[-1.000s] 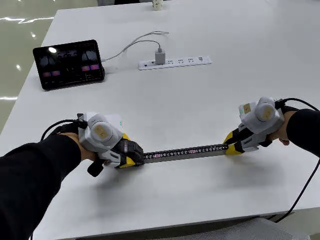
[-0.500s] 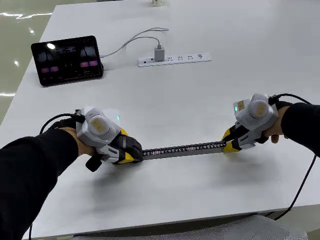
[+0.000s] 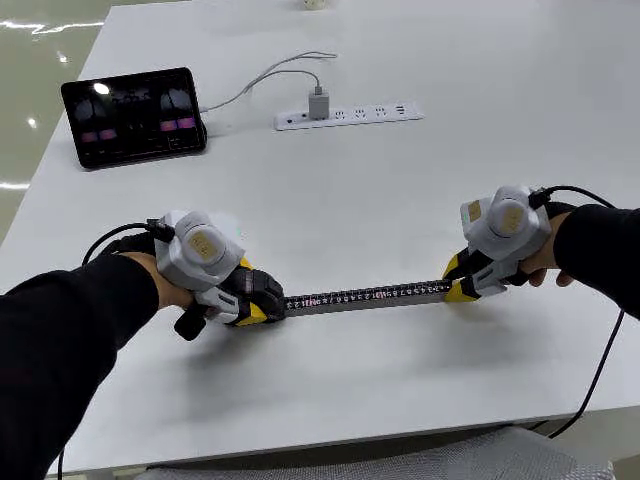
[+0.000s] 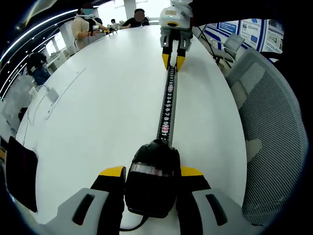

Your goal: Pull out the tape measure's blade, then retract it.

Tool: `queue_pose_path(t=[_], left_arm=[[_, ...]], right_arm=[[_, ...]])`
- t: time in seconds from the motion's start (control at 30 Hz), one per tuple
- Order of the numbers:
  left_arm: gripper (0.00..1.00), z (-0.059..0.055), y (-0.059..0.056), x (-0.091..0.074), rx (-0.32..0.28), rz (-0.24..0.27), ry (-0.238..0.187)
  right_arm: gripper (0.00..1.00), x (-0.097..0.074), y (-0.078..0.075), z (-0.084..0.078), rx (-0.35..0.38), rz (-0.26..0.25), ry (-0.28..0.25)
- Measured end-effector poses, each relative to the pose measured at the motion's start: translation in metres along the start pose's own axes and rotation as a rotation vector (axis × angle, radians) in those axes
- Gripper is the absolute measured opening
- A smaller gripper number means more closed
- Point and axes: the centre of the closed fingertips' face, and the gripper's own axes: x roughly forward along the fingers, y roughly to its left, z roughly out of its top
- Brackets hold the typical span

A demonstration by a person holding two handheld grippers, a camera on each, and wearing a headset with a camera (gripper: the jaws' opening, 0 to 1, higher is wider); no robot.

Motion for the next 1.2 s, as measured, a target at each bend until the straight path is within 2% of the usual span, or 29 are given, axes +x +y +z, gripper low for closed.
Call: queue_pose_path(t=[0.33, 0.47, 0.53, 0.63, 0.77, 0.93, 1.0, 1.2], left_arm=[[0.37, -0.006, 0.000, -0.007, 0.007, -0.009, 0.039], [0.38, -0.003, 0.001, -0.012, 0.002, -0.007, 0.032], [0.41, -0.002, -0.002, -0.014, -0.019, -0.014, 0.024], [0.45, -0.004, -0.004, -0.014, -0.024, -0.018, 0.026], [0.45, -0.008, -0.006, -0.015, -0.018, -0.019, 0.040], [0.49, -0.012, -0.007, -0.019, -0.044, -0.010, 0.029], [0.52, -0.014, -0.006, -0.020, -0.075, -0.009, 0.019], [0.57, -0.025, -0.002, -0.029, -0.148, 0.023, -0.001]], right_arm=[[0.13, 0.000, 0.000, 0.000, -0.048, -0.011, 0.025], [0.14, 0.000, 0.001, -0.001, -0.061, -0.010, 0.037], [0.14, -0.001, 0.001, -0.001, -0.072, -0.011, 0.044], [0.19, -0.001, 0.006, -0.002, -0.073, 0.004, 0.047], [0.22, -0.002, 0.009, -0.005, -0.087, 0.005, 0.055], [0.26, -0.006, 0.009, -0.010, -0.063, -0.008, 0.059], [0.28, -0.009, 0.009, -0.011, -0.043, -0.020, 0.050], [0.31, -0.017, 0.004, -0.011, 0.100, -0.075, -0.023]])
